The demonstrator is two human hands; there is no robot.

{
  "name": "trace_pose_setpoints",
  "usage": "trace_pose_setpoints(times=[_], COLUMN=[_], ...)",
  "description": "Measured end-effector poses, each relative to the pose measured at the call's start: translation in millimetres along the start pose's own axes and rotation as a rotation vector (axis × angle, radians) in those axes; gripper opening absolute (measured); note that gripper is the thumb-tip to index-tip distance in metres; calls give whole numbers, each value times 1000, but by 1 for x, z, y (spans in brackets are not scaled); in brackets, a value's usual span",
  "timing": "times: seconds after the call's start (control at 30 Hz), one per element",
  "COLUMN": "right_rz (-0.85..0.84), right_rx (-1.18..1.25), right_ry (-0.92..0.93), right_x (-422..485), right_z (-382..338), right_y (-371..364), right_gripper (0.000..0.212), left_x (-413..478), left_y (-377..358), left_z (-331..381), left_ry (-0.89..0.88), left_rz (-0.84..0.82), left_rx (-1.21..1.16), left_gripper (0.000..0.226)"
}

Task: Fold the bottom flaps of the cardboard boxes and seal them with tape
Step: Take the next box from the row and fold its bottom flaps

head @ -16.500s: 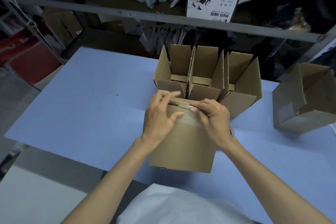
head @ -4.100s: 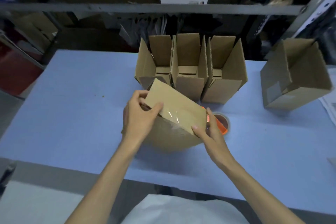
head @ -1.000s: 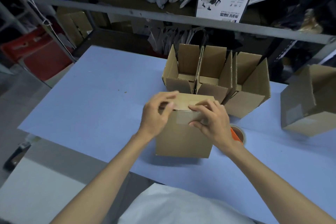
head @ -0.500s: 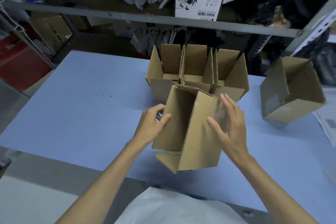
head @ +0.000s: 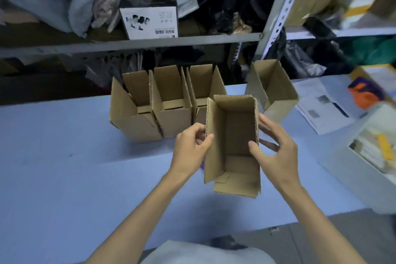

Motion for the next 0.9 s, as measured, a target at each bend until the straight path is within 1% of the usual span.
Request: trace_pose_setpoints(times=[0.07, 0.1, 0.17, 0.27, 0.33, 0.4, 0.47, 0.5, 0.63, 0.77, 0.83, 0.9], right_rz=[66, 81, 61, 12, 26, 39, 28, 16, -12, -75, -96, -98], right_rx=[9, -11, -76, -69, -56, -70, -103, -122, -266, -412, -533, -594], right_ry=[-43, -56, -74, -103, -120, -132, -150, -149, -122, -122, -122, -144], right_x=[4, 9, 20, 38, 51, 68, 87, 97, 147, 197, 216, 228], right_z=[6, 8, 11, 18, 23, 28, 35, 38, 53, 75, 89, 105], right_y=[16, 22, 32, 44, 53, 60, 65, 67, 80, 83, 78, 74], right_gripper=[61, 59, 59, 66, 65, 64, 61, 60, 50, 41, 42, 45], left_x=[15, 23, 41, 66, 84, 102, 119, 129, 165, 203, 222, 238], left_y=[-12, -17, -25, -31, -37, -42, -48, -50, -52, -60, -66, -73], left_z=[10, 15, 24, 39, 47, 51, 53, 54, 55, 54, 50, 44], left_ry=[34, 51, 95, 147, 162, 170, 166, 159, 167, 181, 181, 197], left_rz=[3, 8, 9, 29, -6, -39, -80, -100, -64, 11, 14, 6], left_rx=[-7, 1, 47, 86, 121, 135, 132, 133, 186, 233, 231, 253], left_gripper=[17, 16, 4, 7, 9, 18, 35, 40, 44, 37, 34, 33])
Point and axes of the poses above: each hand's wrist, its own x-axis towards the middle knuckle, its own y-axis out of the back of the hand, z = x × y, the point moved 8 cm from there along x, towards the middle knuckle, and after that the axes turned 15 degrees about -z, right-handed, at the moved point
